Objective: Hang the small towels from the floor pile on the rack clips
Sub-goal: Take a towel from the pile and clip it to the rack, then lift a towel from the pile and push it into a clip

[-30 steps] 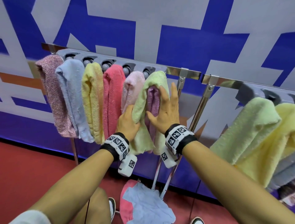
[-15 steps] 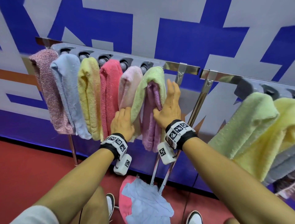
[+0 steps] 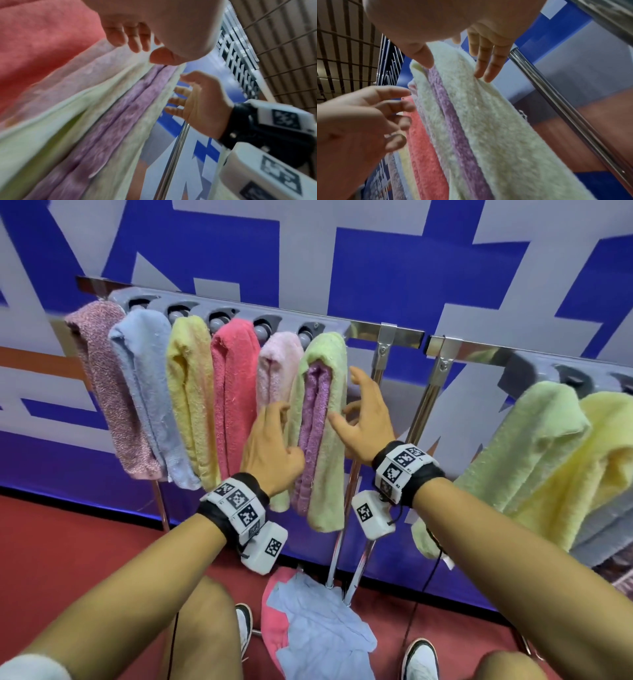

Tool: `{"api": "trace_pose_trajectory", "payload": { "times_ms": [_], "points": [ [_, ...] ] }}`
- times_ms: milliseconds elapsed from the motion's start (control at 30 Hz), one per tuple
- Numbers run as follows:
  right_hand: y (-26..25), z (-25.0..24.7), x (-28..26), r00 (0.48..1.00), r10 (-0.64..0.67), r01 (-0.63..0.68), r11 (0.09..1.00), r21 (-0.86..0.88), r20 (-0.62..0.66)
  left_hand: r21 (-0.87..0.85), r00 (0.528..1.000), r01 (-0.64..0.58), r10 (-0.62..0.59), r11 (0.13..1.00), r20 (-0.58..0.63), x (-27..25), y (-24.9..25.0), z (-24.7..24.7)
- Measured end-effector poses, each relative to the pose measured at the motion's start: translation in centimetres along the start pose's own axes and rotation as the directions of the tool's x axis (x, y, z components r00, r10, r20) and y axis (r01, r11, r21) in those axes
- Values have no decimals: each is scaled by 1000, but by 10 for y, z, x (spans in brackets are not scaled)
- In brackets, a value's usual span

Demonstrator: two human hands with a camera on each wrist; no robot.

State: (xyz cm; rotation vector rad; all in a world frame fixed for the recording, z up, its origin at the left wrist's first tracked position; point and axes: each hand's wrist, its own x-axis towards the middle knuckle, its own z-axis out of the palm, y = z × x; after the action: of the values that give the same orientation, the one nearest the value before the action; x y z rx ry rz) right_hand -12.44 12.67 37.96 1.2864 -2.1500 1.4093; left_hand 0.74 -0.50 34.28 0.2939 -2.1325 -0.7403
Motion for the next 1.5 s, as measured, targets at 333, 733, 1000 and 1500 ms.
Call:
{"api": "trace_pose_trajectory", "payload": {
  "times_ms": [333, 733, 1000, 1500],
  "points": [
    [-40, -20, 45, 989, 113, -109, 993, 49, -97, -50, 991, -135, 135, 990, 4, 88, 70, -11],
    [-51, -28, 40, 949, 285, -311, 922, 232, 137, 192, 963, -68, 14, 979, 269, 110, 88, -19],
    [-59, -46, 33, 963, 233, -223, 971, -82, 135, 110, 950, -41, 5, 993, 312, 105, 85, -27],
    [-70, -84, -16, 946, 205, -58, 870, -490, 252, 300, 839, -467, 308, 832, 449, 41, 98, -23]
  ]
}}
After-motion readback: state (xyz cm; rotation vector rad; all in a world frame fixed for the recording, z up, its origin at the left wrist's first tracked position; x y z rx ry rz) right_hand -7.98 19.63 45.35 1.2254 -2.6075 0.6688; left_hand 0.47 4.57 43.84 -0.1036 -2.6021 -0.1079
